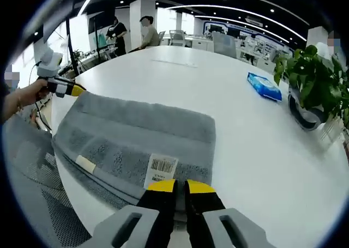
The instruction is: Open the folded towel by lifting each exposed corner and separating the folded layers until the towel lies flat within the target outline without major curled edges
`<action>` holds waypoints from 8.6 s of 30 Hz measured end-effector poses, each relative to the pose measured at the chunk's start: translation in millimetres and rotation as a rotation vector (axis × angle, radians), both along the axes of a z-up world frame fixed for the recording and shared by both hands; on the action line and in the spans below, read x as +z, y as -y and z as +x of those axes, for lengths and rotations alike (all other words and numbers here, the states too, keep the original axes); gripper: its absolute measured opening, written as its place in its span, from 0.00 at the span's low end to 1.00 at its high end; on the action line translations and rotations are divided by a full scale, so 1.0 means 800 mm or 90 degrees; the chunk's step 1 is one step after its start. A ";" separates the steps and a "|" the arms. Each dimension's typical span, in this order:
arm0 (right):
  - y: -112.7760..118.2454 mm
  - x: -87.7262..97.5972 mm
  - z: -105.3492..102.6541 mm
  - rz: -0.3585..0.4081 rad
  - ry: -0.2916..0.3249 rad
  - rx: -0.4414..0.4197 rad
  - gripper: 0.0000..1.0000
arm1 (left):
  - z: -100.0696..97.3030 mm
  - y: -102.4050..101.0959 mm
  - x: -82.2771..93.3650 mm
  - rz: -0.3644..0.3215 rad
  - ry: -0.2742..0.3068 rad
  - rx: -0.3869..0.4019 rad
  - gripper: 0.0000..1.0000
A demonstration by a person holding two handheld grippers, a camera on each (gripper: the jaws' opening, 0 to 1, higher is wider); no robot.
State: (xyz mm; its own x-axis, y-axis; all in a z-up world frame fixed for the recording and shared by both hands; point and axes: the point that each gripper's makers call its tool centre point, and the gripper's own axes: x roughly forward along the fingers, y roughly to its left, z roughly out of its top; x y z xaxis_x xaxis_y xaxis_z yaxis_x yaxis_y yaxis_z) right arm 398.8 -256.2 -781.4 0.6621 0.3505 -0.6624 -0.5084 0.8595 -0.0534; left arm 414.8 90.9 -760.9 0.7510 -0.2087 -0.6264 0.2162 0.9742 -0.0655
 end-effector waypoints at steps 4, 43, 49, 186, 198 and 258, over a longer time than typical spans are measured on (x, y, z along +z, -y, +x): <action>-0.022 0.025 0.007 -0.013 0.074 0.065 0.04 | 0.004 0.001 0.029 0.001 0.057 0.008 0.18; -0.078 -0.040 -0.029 -0.051 -0.066 0.195 0.00 | -0.094 0.204 -0.061 0.149 -0.140 -0.412 0.07; -0.065 -0.040 -0.005 -0.088 -0.032 0.174 0.00 | -0.102 0.227 -0.062 0.118 -0.147 -0.429 0.07; -0.035 -0.020 -0.003 0.129 -0.085 -0.025 0.12 | -0.058 0.227 -0.056 0.020 -0.045 -0.281 0.10; -0.031 -0.029 -0.009 0.161 -0.125 -0.057 0.09 | -0.058 0.227 -0.056 0.006 -0.057 -0.266 0.10; -0.150 -0.014 -0.053 0.130 -0.084 0.243 0.11 | -0.044 0.265 -0.046 -0.413 -0.204 -0.084 0.08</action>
